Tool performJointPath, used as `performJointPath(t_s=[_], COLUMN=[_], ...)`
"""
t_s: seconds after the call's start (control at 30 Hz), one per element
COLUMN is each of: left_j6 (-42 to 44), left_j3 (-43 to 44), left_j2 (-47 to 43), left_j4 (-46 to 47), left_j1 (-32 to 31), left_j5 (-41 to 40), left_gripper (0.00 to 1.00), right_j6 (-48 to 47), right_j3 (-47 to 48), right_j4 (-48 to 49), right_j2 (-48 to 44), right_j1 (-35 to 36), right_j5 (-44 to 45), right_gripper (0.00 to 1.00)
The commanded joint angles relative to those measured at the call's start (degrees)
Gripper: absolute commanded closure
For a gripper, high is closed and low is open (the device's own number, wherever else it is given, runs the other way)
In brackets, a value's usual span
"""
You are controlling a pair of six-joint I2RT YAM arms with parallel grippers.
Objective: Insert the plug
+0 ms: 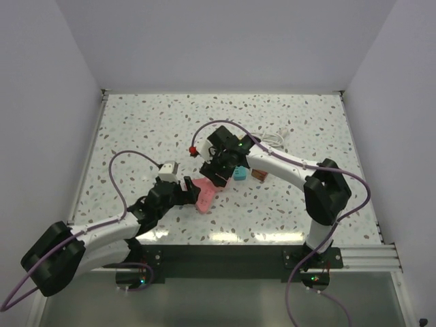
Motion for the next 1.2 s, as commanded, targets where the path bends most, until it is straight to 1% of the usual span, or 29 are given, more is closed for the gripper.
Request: performJointPath(t_s=[0.0, 0.43, 0.57, 1.17], left_j6=[1.64, 2.43, 3.22, 7.09], left_j3=[-0.39, -0.39, -0.21, 3.3], left_j2=[0.93, 2.78, 3.92, 11.04], left_j4=[4.18, 5.84, 6.9, 12.0], left_j1=[0.59, 1.99, 2.43, 4.1], left_j5=[1.49, 2.9, 3.51, 6.41], left_gripper=[0.12, 0.15, 0.17, 0.31], right_j6=[-0.9, -0.81, -0.81, 0.42], right_j3=[2.88, 2.88, 4.29, 2.36], right_j4=[-1.08, -2.57, -4.5, -7.05], right_j2=[1.17, 2.31, 3.54, 1.26], right_j1=[0.55, 0.99, 1.42, 2.66], right_j5=[1.74, 2.19, 2.97, 5.7], right_gripper=[1.0, 1.0, 1.0, 1.0])
